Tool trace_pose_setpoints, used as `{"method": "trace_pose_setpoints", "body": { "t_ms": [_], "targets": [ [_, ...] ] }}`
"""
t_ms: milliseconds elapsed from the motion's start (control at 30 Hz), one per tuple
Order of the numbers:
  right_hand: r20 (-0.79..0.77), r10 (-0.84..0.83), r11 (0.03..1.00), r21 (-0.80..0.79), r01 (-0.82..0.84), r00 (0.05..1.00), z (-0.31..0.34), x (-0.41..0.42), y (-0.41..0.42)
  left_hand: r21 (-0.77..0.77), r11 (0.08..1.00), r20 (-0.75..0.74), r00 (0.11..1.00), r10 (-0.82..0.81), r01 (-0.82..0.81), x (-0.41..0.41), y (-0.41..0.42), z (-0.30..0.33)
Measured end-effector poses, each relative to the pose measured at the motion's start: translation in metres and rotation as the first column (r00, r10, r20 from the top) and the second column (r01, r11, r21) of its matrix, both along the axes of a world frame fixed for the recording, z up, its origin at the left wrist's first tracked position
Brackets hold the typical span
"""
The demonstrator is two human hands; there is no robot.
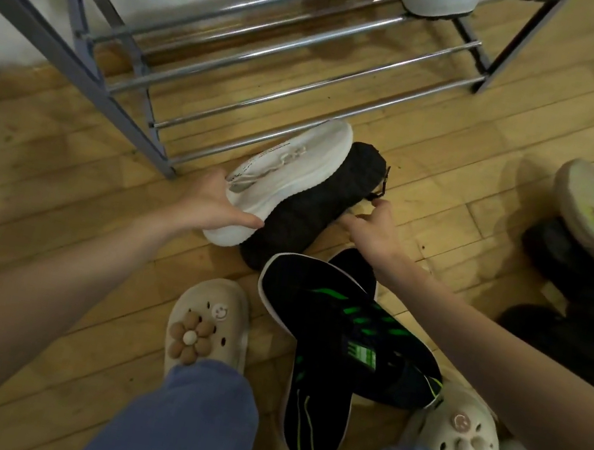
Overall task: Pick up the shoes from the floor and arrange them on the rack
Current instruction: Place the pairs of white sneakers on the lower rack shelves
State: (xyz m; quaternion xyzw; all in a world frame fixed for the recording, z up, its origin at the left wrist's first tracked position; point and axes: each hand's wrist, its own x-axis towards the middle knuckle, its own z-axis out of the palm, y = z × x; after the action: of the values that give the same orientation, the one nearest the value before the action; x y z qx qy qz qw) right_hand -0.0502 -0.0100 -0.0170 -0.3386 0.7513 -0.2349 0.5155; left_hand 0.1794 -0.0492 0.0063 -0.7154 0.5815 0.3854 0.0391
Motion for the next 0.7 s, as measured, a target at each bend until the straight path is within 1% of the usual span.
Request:
{"method": "trace_pose_setpoints", "body": {
  "t_ms": [67,167,233,333,400,433,500,567,633,667,700],
  "targets": [
    [0.102,-0.131,0.991,0.022,0.13,0.986,-0.003,0.005,-0.01,-0.002,0.997,-0.045,0.996,0.08,-0.08,-0.002,0.002,0.004],
    [0.253,-0.333,0.943,0.066,0.327,0.909,-0.002,0.008,-0.029,-0.006,0.982,-0.115,0.975,0.188,-0.19,-0.004,0.004,0.005],
    [0.272,-0.365,0.931,0.112,0.347,0.89,0.001,0.006,-0.037,-0.012,0.977,-0.139,0.968,0.208,-0.212,-0.004,0.008,0.009],
    [0.281,-0.31,0.951,0.114,0.289,0.908,0.009,0.002,-0.041,-0.038,0.976,-0.155,0.966,0.208,-0.216,-0.001,0.014,0.017],
    [0.327,-0.331,0.941,0.042,0.336,0.885,0.019,-0.002,-0.039,-0.062,0.975,-0.177,0.963,0.201,-0.215,-0.002,0.015,0.023],
    [0.336,-0.382,0.913,-0.01,0.408,0.861,0.025,-0.004,-0.038,-0.08,0.973,-0.195,0.961,0.196,-0.215,-0.005,0.015,0.026],
    [0.313,-0.524,0.807,-0.114,0.579,0.792,0.04,-0.015,-0.035,-0.108,0.968,-0.236,0.951,0.198,-0.228,-0.013,0.014,0.031],
    [0.263,-0.629,0.694,-0.235,0.681,0.732,0.052,-0.035,-0.03,-0.119,0.963,-0.266,0.942,0.204,-0.242,-0.023,0.013,0.032],
    [0.175,-0.676,0.636,-0.353,0.687,0.716,0.065,-0.057,-0.022,-0.106,0.962,-0.298,0.931,0.211,-0.253,-0.032,0.012,0.035],
    [0.119,-0.681,0.622,-0.427,0.656,0.723,0.072,-0.069,-0.016,-0.094,0.962,-0.319,0.923,0.214,-0.256,-0.038,0.011,0.036],
    [0.047,-0.667,0.631,-0.494,0.598,0.743,0.077,-0.079,-0.012,-0.087,0.961,-0.333,0.917,0.219,-0.261,-0.043,0.01,0.036]
  ]
}}
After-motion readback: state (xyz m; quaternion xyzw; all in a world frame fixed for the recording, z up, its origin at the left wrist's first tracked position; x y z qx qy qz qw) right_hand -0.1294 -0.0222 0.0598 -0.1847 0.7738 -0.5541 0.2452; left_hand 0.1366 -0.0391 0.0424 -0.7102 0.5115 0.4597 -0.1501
